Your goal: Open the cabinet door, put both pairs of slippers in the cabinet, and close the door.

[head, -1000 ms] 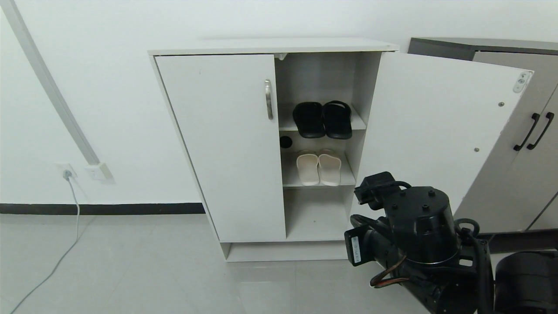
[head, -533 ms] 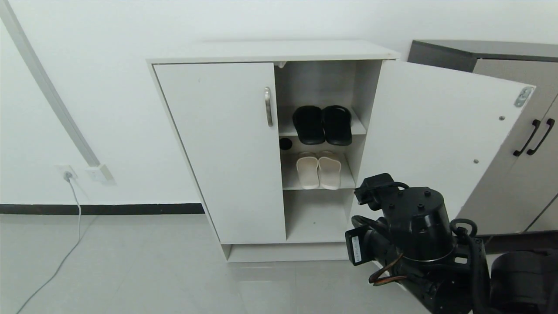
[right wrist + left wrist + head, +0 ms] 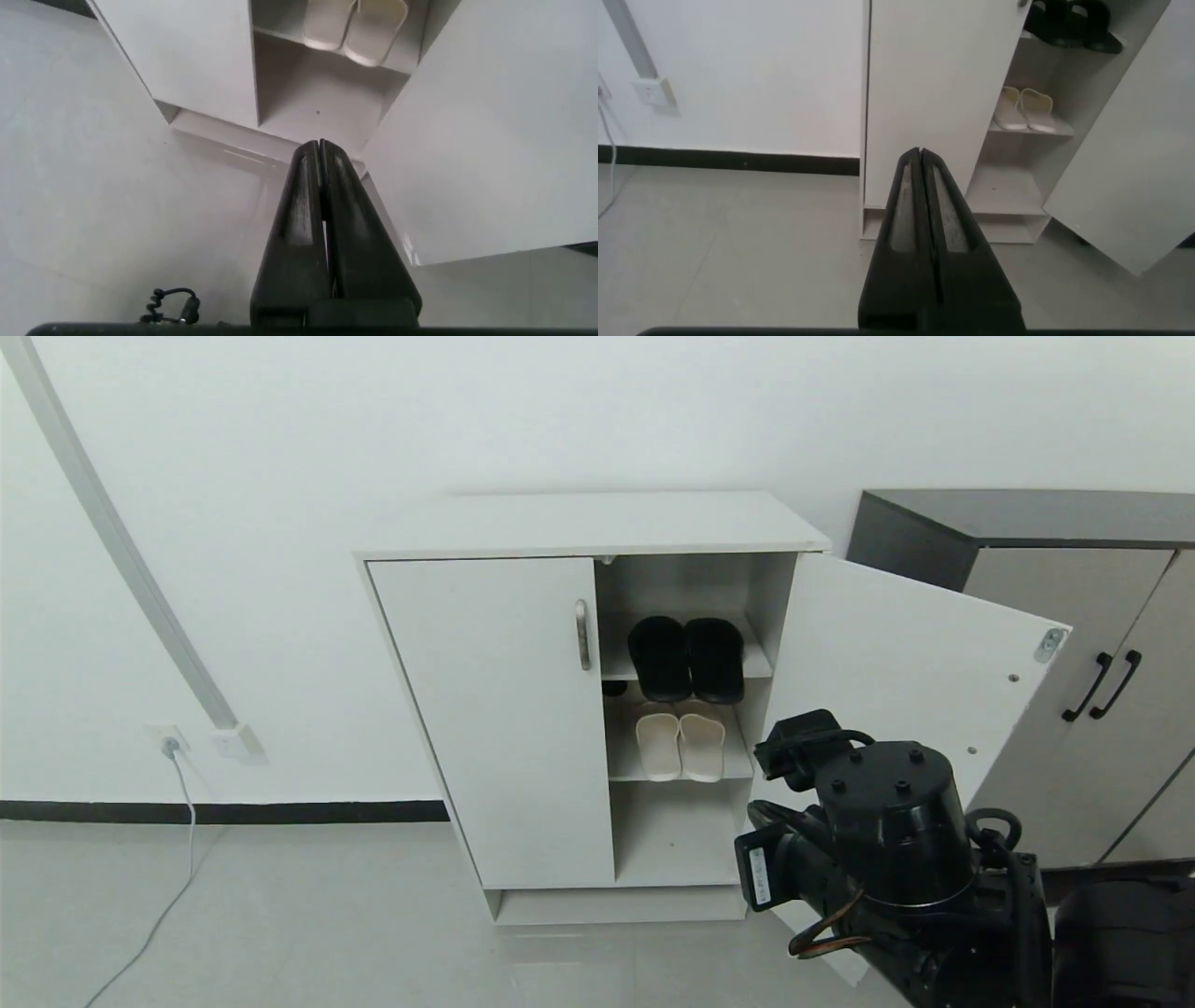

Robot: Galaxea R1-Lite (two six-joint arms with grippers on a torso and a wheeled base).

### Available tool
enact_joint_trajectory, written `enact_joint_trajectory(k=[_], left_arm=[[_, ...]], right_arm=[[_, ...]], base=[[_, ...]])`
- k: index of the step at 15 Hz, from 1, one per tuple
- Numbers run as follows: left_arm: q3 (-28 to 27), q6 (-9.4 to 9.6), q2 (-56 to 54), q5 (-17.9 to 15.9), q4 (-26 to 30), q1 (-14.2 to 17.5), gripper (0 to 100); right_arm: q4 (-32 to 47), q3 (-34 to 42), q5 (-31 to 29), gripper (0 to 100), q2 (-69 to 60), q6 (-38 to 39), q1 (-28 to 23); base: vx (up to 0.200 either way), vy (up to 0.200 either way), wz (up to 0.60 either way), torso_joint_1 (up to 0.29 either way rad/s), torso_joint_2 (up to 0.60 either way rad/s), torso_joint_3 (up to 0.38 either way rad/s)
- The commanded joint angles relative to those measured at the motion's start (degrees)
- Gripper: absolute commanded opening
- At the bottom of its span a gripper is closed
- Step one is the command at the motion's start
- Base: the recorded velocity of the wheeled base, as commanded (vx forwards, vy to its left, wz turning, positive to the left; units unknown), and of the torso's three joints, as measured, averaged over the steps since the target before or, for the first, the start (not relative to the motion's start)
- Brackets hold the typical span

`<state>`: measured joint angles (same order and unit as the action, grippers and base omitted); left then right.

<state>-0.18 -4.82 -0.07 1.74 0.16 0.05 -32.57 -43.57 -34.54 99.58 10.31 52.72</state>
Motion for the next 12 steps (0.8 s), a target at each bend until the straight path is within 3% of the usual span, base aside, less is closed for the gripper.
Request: enact_joint_trajectory(k=[1, 12], left_arm=[[0.01, -0.02, 0.07, 0.01, 0.02, -0.05, 0], [0.01, -0.02, 0.07, 0.01, 0.02, -0.05, 0]], right_arm=[[-0.03, 0.06, -0.01, 0, 0.08, -0.12, 0.01], [-0.03, 0.41, -0.09, 0, -0.18, -0.21, 0.01]], base=[[0.0, 0.0, 0.0, 0.149, -0.48, -0.32], [0.0, 0.0, 0.0, 0.186, -0.5, -0.313]])
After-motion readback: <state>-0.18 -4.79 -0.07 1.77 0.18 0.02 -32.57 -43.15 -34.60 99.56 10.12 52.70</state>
